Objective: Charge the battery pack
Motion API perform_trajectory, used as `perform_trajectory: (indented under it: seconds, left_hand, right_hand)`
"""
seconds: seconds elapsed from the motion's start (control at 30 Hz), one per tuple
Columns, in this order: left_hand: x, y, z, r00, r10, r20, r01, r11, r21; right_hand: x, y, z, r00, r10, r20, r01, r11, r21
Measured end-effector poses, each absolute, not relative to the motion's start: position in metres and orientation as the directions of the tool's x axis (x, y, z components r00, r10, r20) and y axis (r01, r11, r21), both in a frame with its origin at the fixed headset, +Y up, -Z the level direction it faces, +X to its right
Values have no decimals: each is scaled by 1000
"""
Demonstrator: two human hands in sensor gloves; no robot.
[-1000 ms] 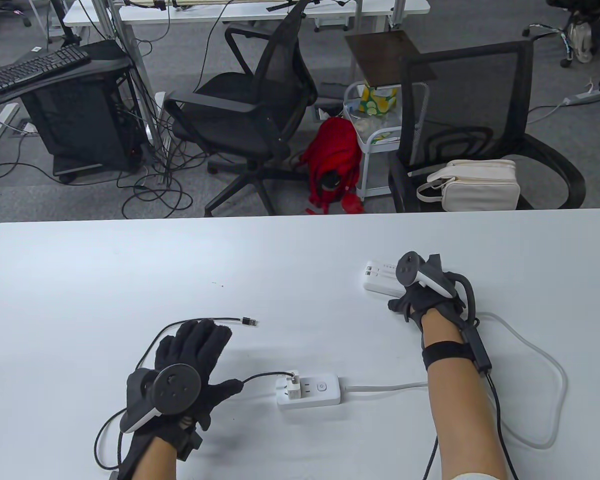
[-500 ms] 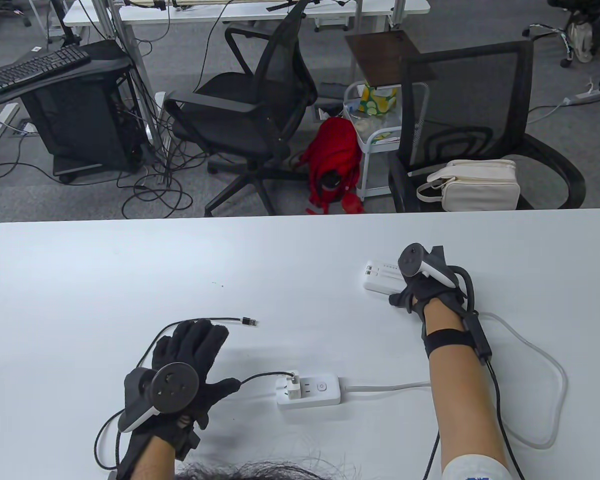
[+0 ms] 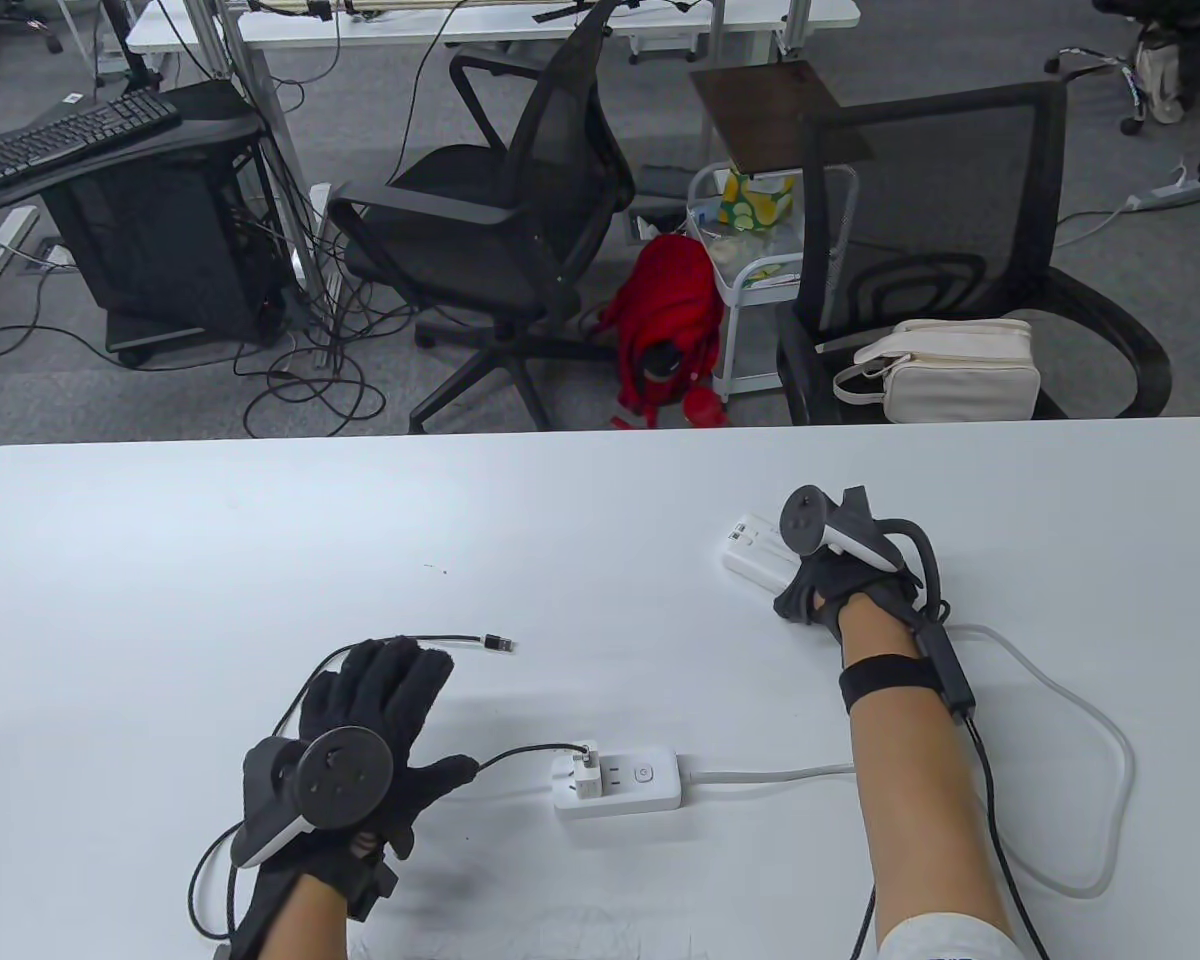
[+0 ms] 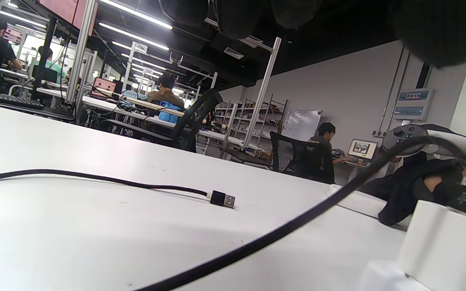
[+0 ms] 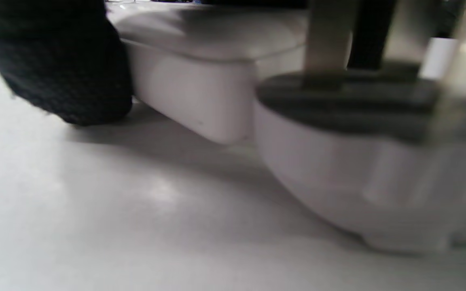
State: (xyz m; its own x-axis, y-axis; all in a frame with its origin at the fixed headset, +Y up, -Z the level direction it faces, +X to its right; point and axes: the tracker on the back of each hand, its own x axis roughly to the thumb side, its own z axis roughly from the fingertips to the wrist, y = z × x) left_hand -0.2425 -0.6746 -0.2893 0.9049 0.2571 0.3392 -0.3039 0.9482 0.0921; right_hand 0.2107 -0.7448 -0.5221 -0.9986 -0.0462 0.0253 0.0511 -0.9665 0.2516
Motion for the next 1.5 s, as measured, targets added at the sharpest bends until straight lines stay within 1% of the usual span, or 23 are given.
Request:
perform_trajectory:
  seconds: [0.2,0.37,0.43,0.47,0.57,0.63,0.7,0.83,0.9,1.07,1.17,1.3,1.5]
  left_hand:
    - [-245,-676,-290,904,269,334,-313,946,88]
    - [-246,-676,-290,901,278,333,-322,943,85]
    - [-246,-676,-290,899,280,336,-326,942,87]
    - [-246,-676,-290,898,281,338,-327,941,87]
    - [-246,-676,-290,896,283,342,-330,940,89]
    - [-246,-677,-290,895,285,343,-332,939,87]
    - [-246,-678,-290,895,288,341,-335,939,85]
    - [-249,-681,-292,895,299,332,-341,937,76]
    - [-250,-683,-293,895,303,328,-343,937,70]
    - [-250,-685,-294,895,308,322,-344,937,60]
    - [-250,-685,-294,895,310,321,-346,936,59]
    - [-247,-686,-295,894,311,323,-345,937,52]
    - [-242,-692,-299,890,315,329,-349,936,48]
  right_hand:
    - [203,-741,-509,-992,-102,73,115,-972,204]
    - [207,-733,-493,-994,-51,92,69,-978,198]
    - [211,-731,-483,-993,-40,109,59,-982,181]
    - [213,-730,-478,-993,-43,114,59,-988,146]
    - [217,-730,-462,-991,75,115,-55,-984,168]
    - [218,-727,-451,-987,64,147,-47,-992,119]
    - [219,-724,-438,-982,81,173,-67,-994,90]
    - [222,-716,-408,-960,185,211,-188,-982,5]
    - [223,-711,-396,-950,213,228,-225,-974,-29]
    - [223,-703,-366,-930,237,280,-278,-953,-117]
    - [221,-701,-346,-908,275,316,-335,-929,-155]
    - [216,-707,-324,-871,336,358,-411,-898,-158]
    - [211,-722,-303,-871,295,392,-402,-888,-224]
